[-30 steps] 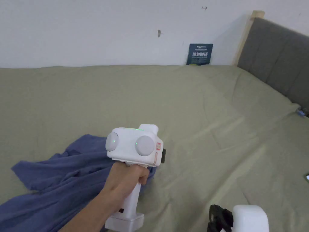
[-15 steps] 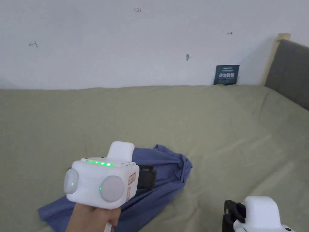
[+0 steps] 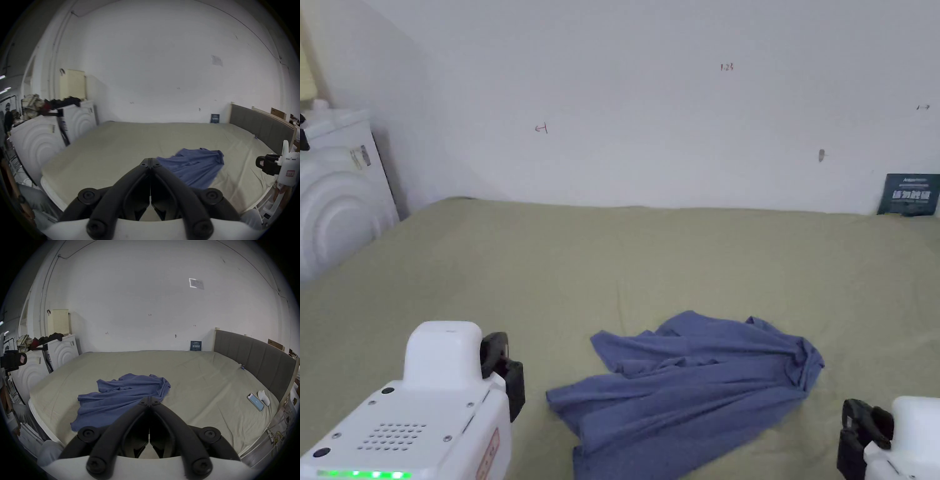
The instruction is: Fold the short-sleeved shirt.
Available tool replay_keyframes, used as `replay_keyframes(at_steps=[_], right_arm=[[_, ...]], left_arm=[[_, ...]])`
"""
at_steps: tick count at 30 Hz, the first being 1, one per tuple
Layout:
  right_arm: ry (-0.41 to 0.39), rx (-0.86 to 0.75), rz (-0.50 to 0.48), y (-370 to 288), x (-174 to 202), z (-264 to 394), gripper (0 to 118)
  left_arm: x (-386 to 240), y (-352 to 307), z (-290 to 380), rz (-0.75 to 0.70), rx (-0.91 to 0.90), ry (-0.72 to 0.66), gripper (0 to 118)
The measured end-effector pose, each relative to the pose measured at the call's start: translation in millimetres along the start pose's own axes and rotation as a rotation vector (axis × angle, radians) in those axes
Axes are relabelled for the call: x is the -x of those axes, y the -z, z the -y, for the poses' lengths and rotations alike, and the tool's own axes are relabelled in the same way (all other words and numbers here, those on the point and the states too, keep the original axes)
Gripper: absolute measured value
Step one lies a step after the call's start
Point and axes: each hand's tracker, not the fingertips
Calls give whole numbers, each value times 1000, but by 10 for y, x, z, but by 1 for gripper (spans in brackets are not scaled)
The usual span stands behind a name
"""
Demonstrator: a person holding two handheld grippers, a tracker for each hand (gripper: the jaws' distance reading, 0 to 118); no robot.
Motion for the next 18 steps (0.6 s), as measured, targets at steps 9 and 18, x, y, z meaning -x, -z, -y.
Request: replay_keyframes(at_steps=[9, 18], right_arm=[[4, -27, -4, -86, 53, -70, 0], [-12, -5, 2, 136, 116, -43, 0]], left_arm=[[101, 33, 47, 0, -12, -65, 0], [286, 782, 227, 65, 159, -48, 0]])
